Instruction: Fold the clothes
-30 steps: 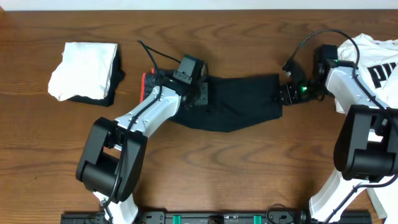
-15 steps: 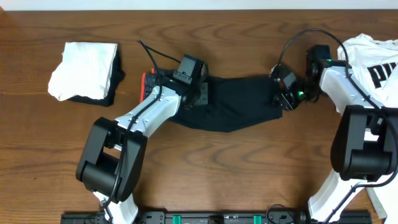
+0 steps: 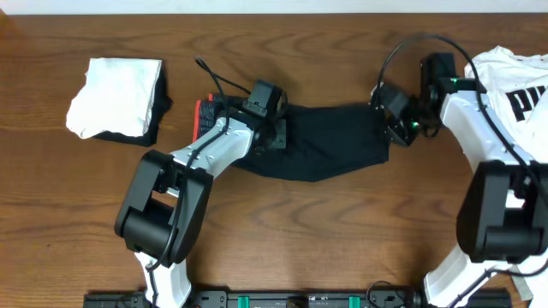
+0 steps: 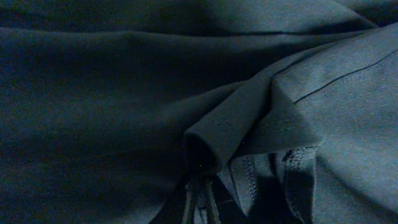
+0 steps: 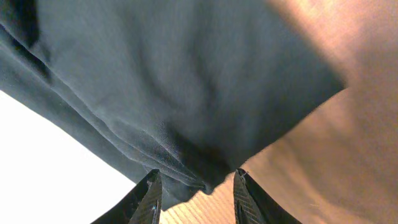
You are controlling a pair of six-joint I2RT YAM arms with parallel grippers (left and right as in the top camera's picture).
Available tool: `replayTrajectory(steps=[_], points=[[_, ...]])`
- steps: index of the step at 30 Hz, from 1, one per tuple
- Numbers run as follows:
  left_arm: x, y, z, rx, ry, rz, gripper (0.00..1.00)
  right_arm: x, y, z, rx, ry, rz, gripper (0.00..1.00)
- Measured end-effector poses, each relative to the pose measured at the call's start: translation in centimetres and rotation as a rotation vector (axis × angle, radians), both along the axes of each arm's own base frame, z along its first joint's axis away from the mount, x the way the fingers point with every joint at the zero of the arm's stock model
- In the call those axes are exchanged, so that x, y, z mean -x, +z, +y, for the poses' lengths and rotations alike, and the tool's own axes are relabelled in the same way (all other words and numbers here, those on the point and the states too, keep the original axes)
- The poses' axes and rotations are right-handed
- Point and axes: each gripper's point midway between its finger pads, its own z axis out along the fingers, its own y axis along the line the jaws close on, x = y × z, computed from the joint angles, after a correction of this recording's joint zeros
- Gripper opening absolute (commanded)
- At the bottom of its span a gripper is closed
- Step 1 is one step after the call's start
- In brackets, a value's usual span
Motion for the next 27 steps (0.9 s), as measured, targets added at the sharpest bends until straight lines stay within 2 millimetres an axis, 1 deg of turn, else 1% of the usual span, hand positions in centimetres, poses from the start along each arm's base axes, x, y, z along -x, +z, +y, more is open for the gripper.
replayTrajectory(steps=[3, 7, 9, 19, 22, 27], points=[[-0.1, 0.1, -0.1, 0.003, 0.0, -0.007, 0.1, -0.4, 0.9, 0.1, 0.004, 0.014, -0.032, 0.36], [-0.2, 0.1, -0.1, 0.004, 0.0, -0.008, 0.11, -0.4, 0.8, 0.1, 0.009, 0.02, -0.033, 0.36], [-0.2, 0.1, -0.1, 0.004, 0.0, -0.008, 0.14, -0.4, 0.8, 0.1, 0.009, 0.023, -0.034, 0.36], [-0.2, 0.1, -0.1, 0.005, 0.0, -0.01, 0.15, -0.5, 0.7, 0.1, 0.01, 0.025, -0.039, 0.36], [-0.2, 0.1, -0.1, 0.005, 0.0, -0.011, 0.16, -0.4, 0.3, 0.1, 0.011, 0.031, -0.042, 0.35], [-0.3, 0.1, -0.1, 0.006, 0.0, -0.012, 0.17, 0.5, -0.7, 0.5, 0.011, 0.041, -0.018, 0.36]])
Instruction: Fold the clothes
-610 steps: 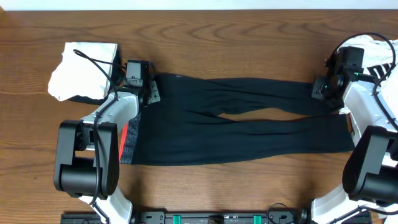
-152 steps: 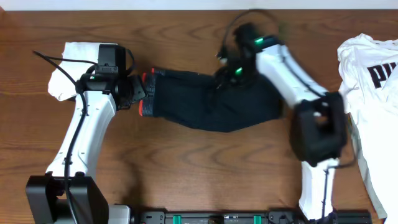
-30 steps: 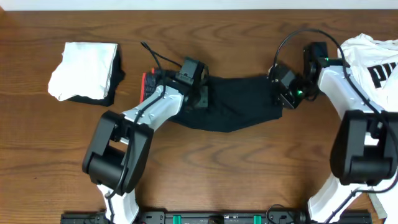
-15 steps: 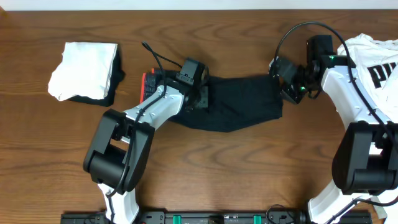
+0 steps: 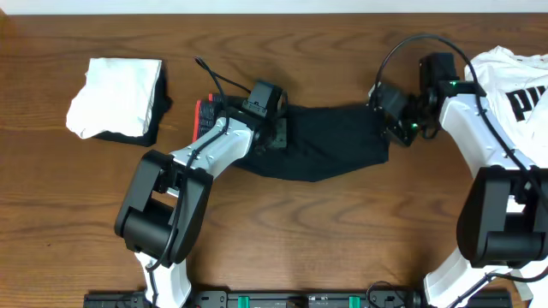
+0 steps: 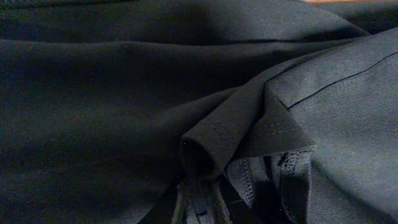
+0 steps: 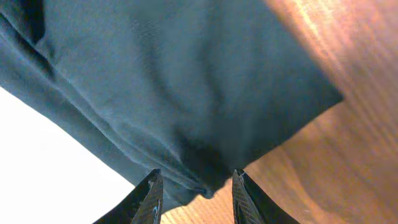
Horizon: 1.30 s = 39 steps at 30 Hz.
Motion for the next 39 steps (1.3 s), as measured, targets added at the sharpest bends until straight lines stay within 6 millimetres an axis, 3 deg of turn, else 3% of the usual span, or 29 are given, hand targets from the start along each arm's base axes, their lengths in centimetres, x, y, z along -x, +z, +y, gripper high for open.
replayTrajectory(steps=[1, 6, 9, 13, 19, 31, 39], points=[[0.0, 0.0, 0.0, 0.0, 0.0, 0.0, 0.21, 0.2, -0.3, 0.1, 0.0, 0.004, 0.003, 0.36], [0.0, 0.0, 0.0, 0.0, 0.0, 0.0, 0.22, 0.6, -2.0, 0.4, 0.001, 0.015, -0.008, 0.37], [0.0, 0.0, 0.0, 0.0, 0.0, 0.0, 0.22, 0.9, -2.8, 0.4, 0.002, 0.021, -0.013, 0.3], [0.0, 0.0, 0.0, 0.0, 0.0, 0.0, 0.23, 0.5, -2.9, 0.4, 0.001, 0.02, -0.034, 0.28], [0.0, 0.0, 0.0, 0.0, 0.0, 0.0, 0.23, 0.5, -2.9, 0.5, -0.004, -0.004, -0.027, 0.01], [0.0, 0.0, 0.0, 0.0, 0.0, 0.0, 0.23, 4.9, -3.5, 1.0, -0.02, -0.107, 0.198, 0.01], [0.0, 0.0, 0.0, 0.001, 0.0, -0.001, 0.23, 5.2, -3.5, 1.3, -0.027, -0.159, 0.228, 0.01]])
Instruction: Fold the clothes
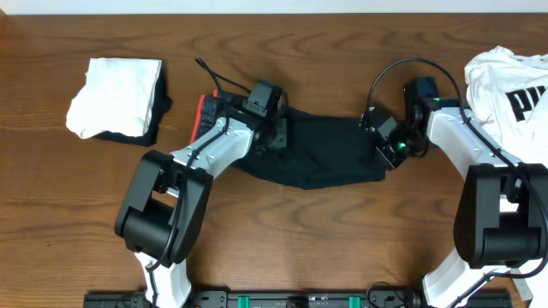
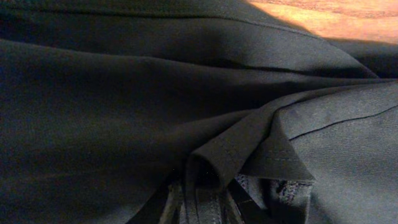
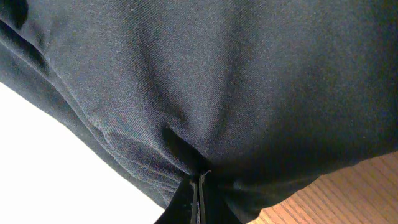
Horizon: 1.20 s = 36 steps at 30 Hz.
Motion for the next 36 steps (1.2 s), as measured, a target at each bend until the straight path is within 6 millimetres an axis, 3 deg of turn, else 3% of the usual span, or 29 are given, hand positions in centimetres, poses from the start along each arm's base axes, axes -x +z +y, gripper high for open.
replayTrajectory(steps=[4, 7, 11, 14, 17, 22, 27, 32, 36], points=[[0.1, 0.2, 0.0, 0.0, 0.0, 0.0, 0.24, 0.0, 0.1, 0.1, -0.009, -0.045, 0.017, 0.02], [-0.1, 1.8, -0.1, 0.014, 0.0, -0.029, 0.28, 0.3, 0.9, 0.9, -0.056, -0.083, 0.055, 0.05], [-0.8, 7.8, -0.4, 0.076, 0.0, -0.155, 0.34, -0.5, 3.6, 2.4, -0.152, -0.107, 0.062, 0.14], [-1.0, 12.4, -0.5, 0.119, 0.0, -0.244, 0.35, -1.2, 5.6, 3.1, -0.206, -0.106, 0.023, 0.13], [-0.8, 14.7, -0.4, 0.137, 0.0, -0.281, 0.35, -1.7, 6.5, 3.4, -0.227, -0.121, -0.005, 0.13], [-0.4, 13.7, -0.6, 0.127, -0.01, -0.246, 0.33, -4.6, 6.7, 2.2, -0.208, -0.247, -0.082, 0.13], [0.5, 11.7, -3.1, 0.137, -0.072, -0.204, 0.33, -7.1, 5.9, 0.1, -0.177, -0.417, -0.112, 0.15], [2.1, 7.8, -5.4, 0.107, -0.133, -0.117, 0.33, -7.5, 3.8, -1.2, -0.152, -0.542, -0.049, 0.16], [2.8, 4.4, -5.7, 0.071, -0.145, -0.044, 0.33, -7.1, 1.5, -1.4, -0.134, -0.577, 0.016, 0.16]])
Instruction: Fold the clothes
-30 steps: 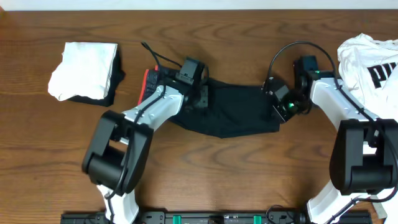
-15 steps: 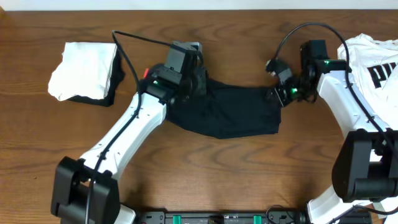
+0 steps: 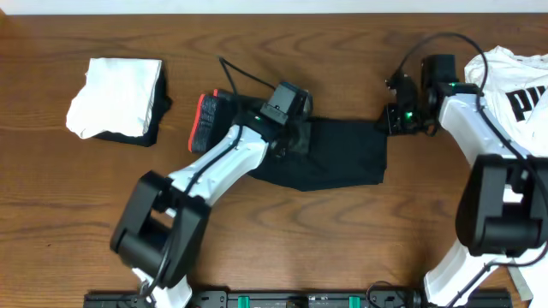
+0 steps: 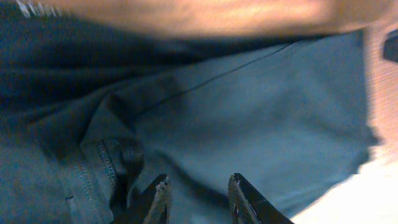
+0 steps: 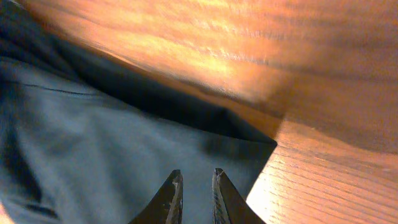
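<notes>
A black garment (image 3: 342, 158) lies as a short, roughly rectangular fold in the middle of the wooden table (image 3: 274, 248). My left gripper (image 3: 298, 135) sits at its upper left part. In the left wrist view this gripper (image 4: 198, 196) is open just above the dark cloth (image 4: 280, 106), with a seamed fold to its left. My right gripper (image 3: 392, 120) is at the garment's far right corner. In the right wrist view that gripper (image 5: 195, 198) is narrowly open over the cloth (image 5: 93, 143), nothing pinched between its fingers.
A red-and-black item (image 3: 205, 120) lies just left of the black garment. A folded white piece on a black one (image 3: 116, 98) sits at the far left. A white shirt with black print (image 3: 514, 81) lies at the right edge, beside the right arm.
Both grippers have let go of the black garment and stand open. The left one has moved right, the right one back toward the far right corner. The garment is shorter and squarer.
At first my left gripper was shut on a fold at the garment's left end and my right was open around its right edge. Then the right was shut on that edge, nearer the front. Now both are open and the garment lies in a more compact shape.
</notes>
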You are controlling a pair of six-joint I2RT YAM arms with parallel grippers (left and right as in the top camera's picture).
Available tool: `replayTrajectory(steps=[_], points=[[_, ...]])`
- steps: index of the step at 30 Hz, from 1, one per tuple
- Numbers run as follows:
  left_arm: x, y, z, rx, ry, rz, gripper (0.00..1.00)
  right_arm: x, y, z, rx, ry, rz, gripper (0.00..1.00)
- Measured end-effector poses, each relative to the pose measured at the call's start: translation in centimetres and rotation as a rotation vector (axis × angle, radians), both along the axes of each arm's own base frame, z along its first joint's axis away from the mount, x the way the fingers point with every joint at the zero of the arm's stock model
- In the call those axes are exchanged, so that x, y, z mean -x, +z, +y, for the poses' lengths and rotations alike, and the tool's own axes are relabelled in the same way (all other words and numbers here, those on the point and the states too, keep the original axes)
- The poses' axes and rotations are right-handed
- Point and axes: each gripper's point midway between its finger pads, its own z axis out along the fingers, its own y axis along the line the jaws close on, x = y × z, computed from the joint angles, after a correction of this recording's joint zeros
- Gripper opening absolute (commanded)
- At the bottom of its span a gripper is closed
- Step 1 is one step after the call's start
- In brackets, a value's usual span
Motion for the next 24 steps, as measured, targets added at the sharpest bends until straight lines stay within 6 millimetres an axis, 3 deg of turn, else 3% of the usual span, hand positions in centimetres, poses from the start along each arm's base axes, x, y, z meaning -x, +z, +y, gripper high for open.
replayTrajectory(steps=[7, 14, 24], points=[[0.1, -2.0, 2.8, -0.139, 0.057, 0.024, 0.33, 0.2, -3.6, 0.1, -0.008, -0.006, 0.069, 0.15], [0.5, -2.9, 6.9, -0.353, 0.111, 0.014, 0.33, -1.8, -3.5, 0.0, -0.018, -0.009, -0.006, 0.19], [-0.8, -2.1, 7.4, -0.384, 0.131, -0.047, 0.34, -4.5, -3.1, -1.6, -0.017, -0.044, -0.107, 0.24]])
